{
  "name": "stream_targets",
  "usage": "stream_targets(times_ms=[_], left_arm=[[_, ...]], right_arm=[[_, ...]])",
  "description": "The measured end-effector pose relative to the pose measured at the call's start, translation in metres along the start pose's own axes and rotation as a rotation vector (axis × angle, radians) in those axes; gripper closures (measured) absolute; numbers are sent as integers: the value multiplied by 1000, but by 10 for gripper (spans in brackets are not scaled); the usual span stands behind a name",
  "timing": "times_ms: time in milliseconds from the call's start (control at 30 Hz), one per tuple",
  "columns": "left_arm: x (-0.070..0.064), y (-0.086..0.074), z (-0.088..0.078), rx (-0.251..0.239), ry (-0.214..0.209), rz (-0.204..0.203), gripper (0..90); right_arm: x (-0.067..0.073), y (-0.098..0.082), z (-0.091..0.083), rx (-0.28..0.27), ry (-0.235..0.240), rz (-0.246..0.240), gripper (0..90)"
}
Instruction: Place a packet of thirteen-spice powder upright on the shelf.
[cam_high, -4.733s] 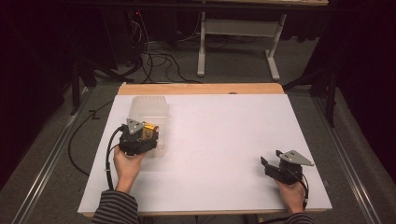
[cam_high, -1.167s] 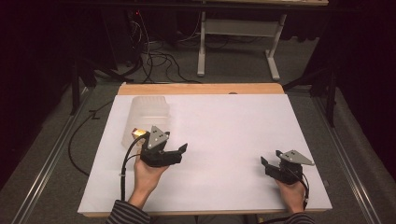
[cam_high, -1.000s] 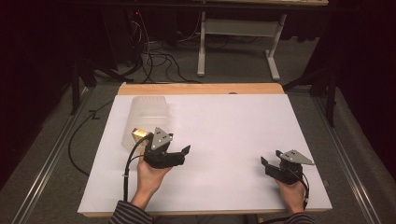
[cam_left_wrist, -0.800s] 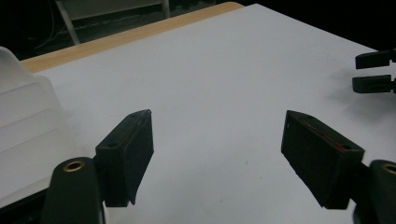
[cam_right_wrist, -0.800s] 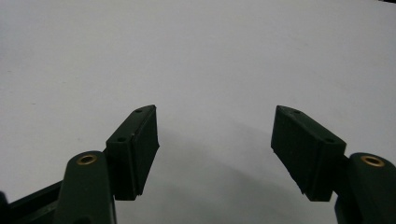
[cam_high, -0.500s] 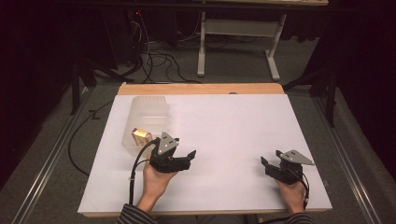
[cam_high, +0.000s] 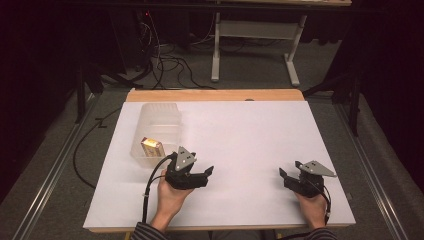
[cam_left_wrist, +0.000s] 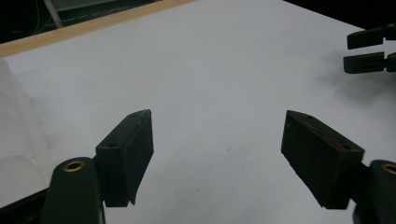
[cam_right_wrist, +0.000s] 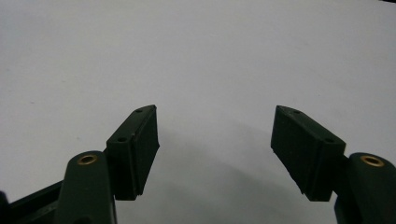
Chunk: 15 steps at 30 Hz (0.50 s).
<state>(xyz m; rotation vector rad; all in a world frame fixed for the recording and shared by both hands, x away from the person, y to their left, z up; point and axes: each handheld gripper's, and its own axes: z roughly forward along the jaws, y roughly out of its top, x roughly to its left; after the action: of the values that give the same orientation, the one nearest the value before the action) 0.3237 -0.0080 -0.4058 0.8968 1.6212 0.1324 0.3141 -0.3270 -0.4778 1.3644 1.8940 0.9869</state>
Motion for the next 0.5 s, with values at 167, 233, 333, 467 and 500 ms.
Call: stream_targets(times_ms=[167,233,333,467,500], left_arm=[[2,-8,5,13,20,18,258],[4,-10,7,14,22,28,258],[6,-13,10,8,25,28,258],[9,-18,13,7,35,44,258],[10,-19,14,3,32,46,258]], right_arm=[[0,0,0,1,-1,-3,327],[0,0,0,2,-2,-4,327],[0,0,0,3,-2,-7,327],[0,0,1,3,-2,-8,327],[0,0,1,3,-2,-9,327]])
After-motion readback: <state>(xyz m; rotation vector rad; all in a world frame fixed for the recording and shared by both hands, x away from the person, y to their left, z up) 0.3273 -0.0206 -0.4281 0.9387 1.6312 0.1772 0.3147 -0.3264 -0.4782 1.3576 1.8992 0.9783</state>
